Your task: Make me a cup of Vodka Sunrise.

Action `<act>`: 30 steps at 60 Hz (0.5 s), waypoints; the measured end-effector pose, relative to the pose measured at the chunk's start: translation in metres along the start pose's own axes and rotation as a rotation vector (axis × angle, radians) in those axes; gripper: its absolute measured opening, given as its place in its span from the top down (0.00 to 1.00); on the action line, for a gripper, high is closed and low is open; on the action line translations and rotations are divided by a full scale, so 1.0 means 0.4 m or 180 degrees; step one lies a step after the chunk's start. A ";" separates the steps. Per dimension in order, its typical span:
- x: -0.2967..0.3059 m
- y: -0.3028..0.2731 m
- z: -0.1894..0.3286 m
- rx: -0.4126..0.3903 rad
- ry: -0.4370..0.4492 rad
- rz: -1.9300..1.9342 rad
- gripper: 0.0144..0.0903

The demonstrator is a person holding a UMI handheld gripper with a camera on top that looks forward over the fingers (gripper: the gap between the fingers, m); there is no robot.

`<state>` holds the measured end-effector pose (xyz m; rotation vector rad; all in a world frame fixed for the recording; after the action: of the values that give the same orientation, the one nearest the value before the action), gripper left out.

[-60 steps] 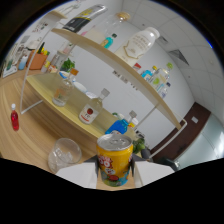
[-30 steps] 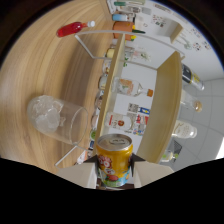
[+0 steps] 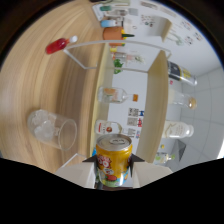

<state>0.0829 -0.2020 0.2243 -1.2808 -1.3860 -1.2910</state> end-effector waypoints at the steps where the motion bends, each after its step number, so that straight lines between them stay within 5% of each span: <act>1: 0.010 -0.001 -0.006 0.0015 -0.0017 0.0209 0.52; 19: 0.230 0.157 -0.099 0.0230 0.0091 0.3934 0.51; 30: 0.128 0.357 -0.078 0.0040 0.0098 0.5344 0.52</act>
<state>0.2150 -0.2329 0.2991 -1.6716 0.0313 -0.0865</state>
